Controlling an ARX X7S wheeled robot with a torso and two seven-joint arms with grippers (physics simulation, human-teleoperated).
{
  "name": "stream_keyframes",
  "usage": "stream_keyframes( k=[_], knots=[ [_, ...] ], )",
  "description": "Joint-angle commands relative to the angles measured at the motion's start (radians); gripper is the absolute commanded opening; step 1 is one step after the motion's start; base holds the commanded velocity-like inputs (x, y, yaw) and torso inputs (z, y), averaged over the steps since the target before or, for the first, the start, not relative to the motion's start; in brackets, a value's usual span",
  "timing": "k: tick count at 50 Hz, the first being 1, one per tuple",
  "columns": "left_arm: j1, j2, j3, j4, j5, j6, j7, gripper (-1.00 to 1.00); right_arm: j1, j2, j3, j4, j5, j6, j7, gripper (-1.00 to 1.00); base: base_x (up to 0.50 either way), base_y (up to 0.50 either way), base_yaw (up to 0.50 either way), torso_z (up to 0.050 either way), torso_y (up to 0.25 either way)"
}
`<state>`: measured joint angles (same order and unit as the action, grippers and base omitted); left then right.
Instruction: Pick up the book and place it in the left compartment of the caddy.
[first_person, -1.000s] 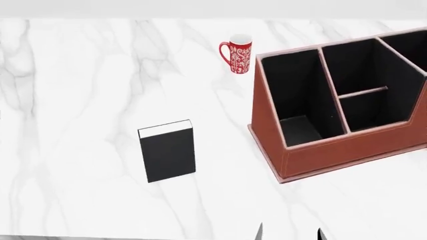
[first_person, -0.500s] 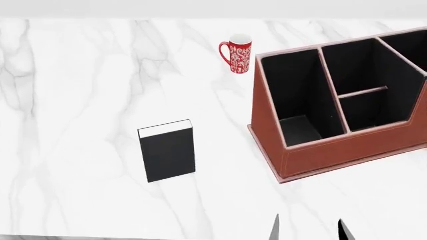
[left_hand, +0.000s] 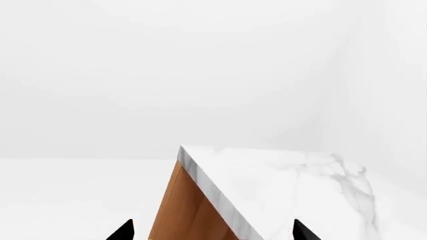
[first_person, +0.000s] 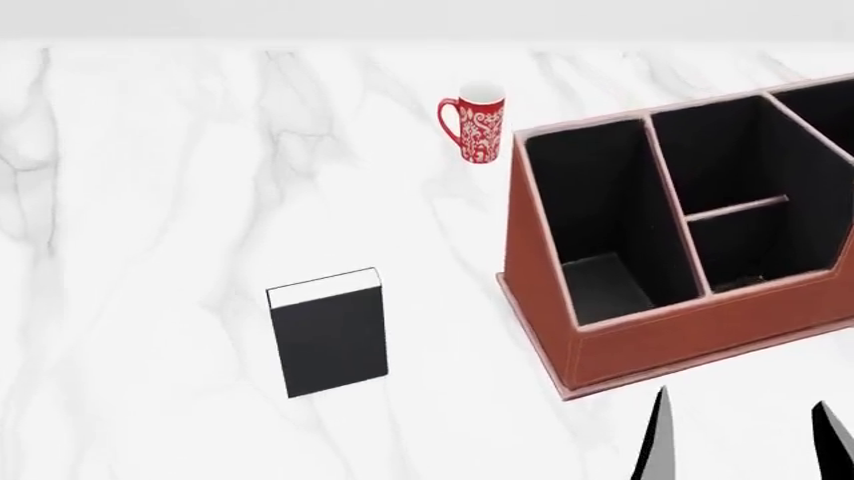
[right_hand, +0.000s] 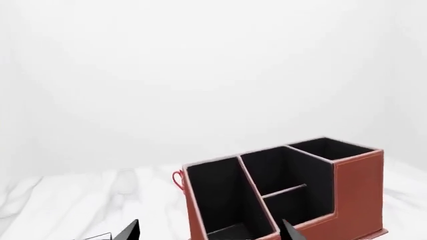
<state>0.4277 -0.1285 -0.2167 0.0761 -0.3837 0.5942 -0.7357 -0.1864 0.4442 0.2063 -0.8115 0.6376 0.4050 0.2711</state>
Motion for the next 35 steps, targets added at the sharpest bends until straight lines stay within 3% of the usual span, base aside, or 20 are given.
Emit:
stream_keyframes(
  k=[1, 30, 35],
  knots=[
    [0.001, -0.014, 0.045, -0.019, 0.032, 0.031, 0.046, 1.0, 0.002, 0.02, 0.07, -0.044, 0.07, 0.027, 0.01, 1.0, 0.5, 0.0, 0.0, 0.0, 0.0],
    [0.008, -0.023, 0.053, -0.021, 0.023, 0.053, 0.035, 1.0, 0.039, -0.01, -0.085, 0.014, -0.013, 0.017, -0.014, 1.0, 0.5, 0.0, 0.0, 0.0, 0.0],
    [0.008, -0.024, 0.055, -0.02, 0.025, 0.053, 0.031, 1.0, 0.039, -0.013, -0.091, 0.025, -0.021, 0.019, -0.005, 1.0, 0.14, 0.0, 0.0, 0.0, 0.003]
  ],
)
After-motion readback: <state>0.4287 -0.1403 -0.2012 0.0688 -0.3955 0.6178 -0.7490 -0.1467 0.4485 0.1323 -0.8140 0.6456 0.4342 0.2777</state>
